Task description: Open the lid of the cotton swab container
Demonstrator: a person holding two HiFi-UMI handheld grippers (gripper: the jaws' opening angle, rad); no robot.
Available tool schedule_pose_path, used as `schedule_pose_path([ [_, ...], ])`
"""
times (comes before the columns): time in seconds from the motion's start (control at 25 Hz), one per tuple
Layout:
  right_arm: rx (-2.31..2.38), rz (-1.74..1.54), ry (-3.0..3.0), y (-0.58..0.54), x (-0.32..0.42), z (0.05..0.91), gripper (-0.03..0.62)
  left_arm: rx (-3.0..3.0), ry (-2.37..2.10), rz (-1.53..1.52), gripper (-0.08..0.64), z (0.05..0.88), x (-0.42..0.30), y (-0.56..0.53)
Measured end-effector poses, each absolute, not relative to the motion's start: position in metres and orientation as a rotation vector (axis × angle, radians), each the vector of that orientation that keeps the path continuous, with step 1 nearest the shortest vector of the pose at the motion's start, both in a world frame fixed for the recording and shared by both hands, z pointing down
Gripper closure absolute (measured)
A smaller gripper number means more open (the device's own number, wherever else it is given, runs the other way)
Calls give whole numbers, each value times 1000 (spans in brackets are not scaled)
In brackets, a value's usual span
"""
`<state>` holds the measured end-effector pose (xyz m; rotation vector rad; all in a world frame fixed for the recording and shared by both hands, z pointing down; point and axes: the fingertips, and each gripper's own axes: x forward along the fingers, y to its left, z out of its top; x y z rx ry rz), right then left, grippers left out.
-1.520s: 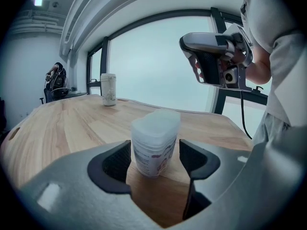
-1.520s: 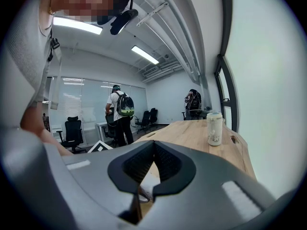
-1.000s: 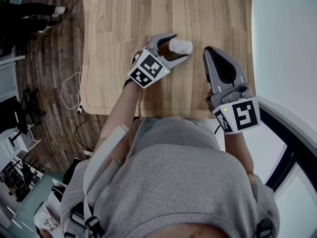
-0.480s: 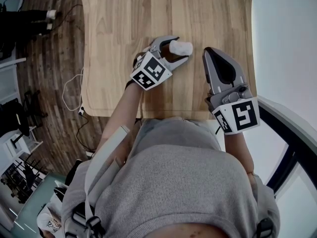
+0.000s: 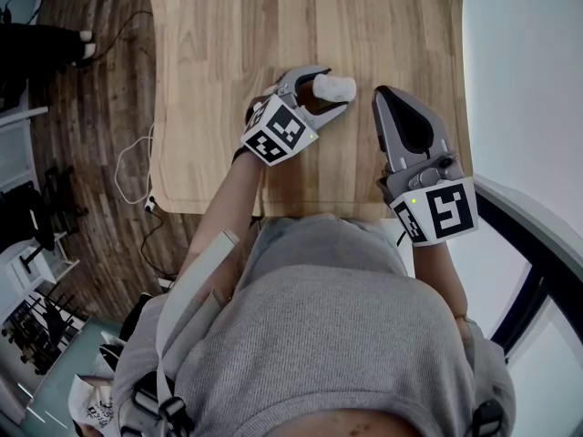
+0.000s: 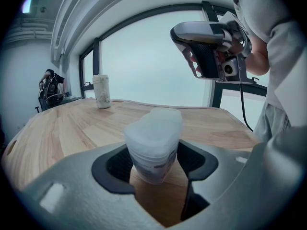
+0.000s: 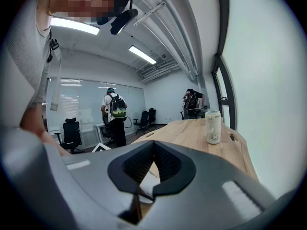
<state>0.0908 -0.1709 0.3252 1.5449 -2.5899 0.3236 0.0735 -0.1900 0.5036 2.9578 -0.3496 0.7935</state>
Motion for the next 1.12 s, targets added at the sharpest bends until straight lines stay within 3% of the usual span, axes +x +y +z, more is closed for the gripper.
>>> schedule_pose_path([
  [1.12,1400,265,-2689,-170,63,306,592,2916,-479,738,280,432,50,-197],
])
